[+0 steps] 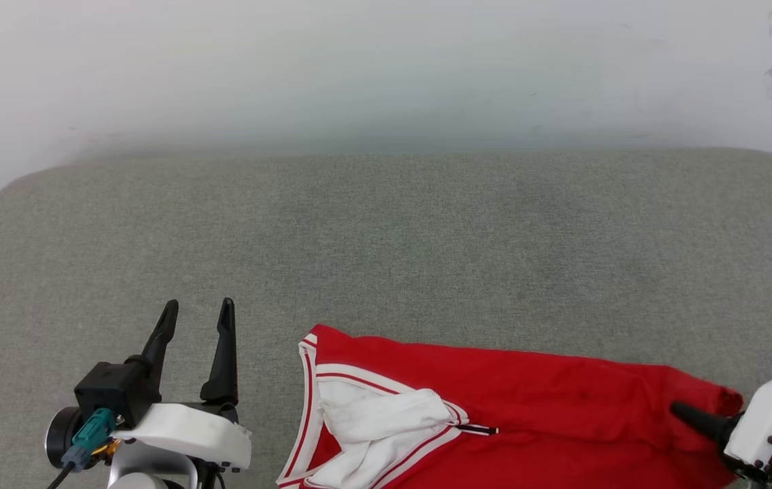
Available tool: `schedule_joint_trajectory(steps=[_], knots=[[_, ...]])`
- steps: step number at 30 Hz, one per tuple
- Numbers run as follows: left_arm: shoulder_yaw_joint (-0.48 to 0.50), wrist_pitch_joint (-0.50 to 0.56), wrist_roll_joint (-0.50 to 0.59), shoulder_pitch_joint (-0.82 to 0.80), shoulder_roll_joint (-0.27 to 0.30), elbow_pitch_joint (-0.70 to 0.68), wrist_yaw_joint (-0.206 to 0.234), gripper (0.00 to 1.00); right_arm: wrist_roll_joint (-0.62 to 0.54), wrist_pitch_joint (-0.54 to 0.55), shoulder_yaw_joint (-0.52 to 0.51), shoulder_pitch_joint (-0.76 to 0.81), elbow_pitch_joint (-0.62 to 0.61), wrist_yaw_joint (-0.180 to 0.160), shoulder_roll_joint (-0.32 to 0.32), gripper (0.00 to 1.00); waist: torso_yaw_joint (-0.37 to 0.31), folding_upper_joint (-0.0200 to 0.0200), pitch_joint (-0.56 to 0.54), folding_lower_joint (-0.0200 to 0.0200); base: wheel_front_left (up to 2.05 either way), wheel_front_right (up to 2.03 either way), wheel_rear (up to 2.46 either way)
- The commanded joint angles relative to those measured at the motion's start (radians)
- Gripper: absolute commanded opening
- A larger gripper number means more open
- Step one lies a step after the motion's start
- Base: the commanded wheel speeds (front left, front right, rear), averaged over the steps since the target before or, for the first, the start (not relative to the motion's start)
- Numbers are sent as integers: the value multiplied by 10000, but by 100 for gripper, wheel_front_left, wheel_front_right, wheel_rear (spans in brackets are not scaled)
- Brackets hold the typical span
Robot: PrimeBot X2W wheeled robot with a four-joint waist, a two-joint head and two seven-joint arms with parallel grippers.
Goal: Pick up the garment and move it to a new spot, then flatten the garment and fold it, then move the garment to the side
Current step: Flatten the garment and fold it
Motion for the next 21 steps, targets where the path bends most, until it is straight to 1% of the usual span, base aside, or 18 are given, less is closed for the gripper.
schedule_joint_trajectory(steps=[1,4,6,9,13,16,17,21], knots=[[-17,16,41,-23,3,-28,30,100,511,294,90,-131,-114,0,82,0,25,0,12,0,0,0,0],[-52,72,58,-125,48,-20,-3,100,1889,885,469,-202,-14,0,210,0,92,0,40,0,0,0,0],[-96,112,67,-172,62,9,-18,100,2793,919,981,-254,254,0,224,0,182,0,50,0,0,0,0],[-162,148,71,-247,66,31,-51,100,4032,628,1994,-446,745,0,209,0,346,0,72,0,0,0,0],[-223,160,78,-409,12,107,-110,100,5236,-133,3698,-736,1414,0,212,0,627,0,129,0,0,0,0],[-312,172,119,-510,-58,108,-157,100,5842,-828,4838,-1042,1859,0,200,0,903,0,189,0,0,0,0],[-370,196,146,-625,-72,156,-186,100,6295,-1497,5933,-1396,2308,0,201,0,1168,0,259,0,0,0,0],[-395,184,134,-711,-95,230,-200,100,6492,-2492,6981,-1955,2771,0,199,0,1448,0,440,0,0,0,0]])
